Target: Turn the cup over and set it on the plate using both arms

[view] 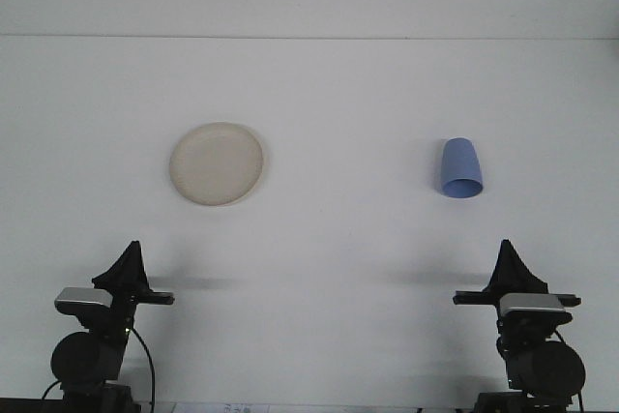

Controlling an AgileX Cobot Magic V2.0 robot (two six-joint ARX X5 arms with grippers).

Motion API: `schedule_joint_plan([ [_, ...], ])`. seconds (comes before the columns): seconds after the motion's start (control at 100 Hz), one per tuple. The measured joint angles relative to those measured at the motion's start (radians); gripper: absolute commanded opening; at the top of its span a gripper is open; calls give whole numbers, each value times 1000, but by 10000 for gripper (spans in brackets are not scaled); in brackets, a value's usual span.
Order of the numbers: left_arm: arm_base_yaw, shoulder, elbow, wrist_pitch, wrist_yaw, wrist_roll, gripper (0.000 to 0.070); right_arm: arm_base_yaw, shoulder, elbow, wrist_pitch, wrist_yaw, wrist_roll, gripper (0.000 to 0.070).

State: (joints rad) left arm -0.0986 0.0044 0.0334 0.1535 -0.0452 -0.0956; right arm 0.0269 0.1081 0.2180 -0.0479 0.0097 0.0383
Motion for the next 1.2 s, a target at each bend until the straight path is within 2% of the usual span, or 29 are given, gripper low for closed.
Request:
schedule_joint_plan([
  [0.07, 0, 0, 0, 0, 0, 0, 12, 0, 67, 63, -45, -16, 2, 373],
  [0.13, 0, 0, 0, 0, 0, 0, 12, 0, 131, 117, -78, -18, 4, 434],
  [0.27, 0, 0, 0, 0, 0, 0, 12, 0, 286, 240, -108, -19, 6, 434],
  [0.37, 0, 0, 0, 0, 0, 0, 12, 0, 396, 302, -96, -47, 8, 435],
  [0.48, 0, 0, 0, 0, 0, 0, 12, 0, 525, 310, -51, -78, 11, 438],
  [0.63, 0, 0, 0, 0, 0, 0, 12, 20, 723, 308, -1, -81, 31, 440],
  [1.1, 0, 0, 0, 0, 0, 0, 12, 77, 1274, 307, 494, -84, 104, 439],
  [1.2, 0, 0, 0, 0, 0, 0, 12, 77, 1356, 307, 607, -63, 113, 439],
])
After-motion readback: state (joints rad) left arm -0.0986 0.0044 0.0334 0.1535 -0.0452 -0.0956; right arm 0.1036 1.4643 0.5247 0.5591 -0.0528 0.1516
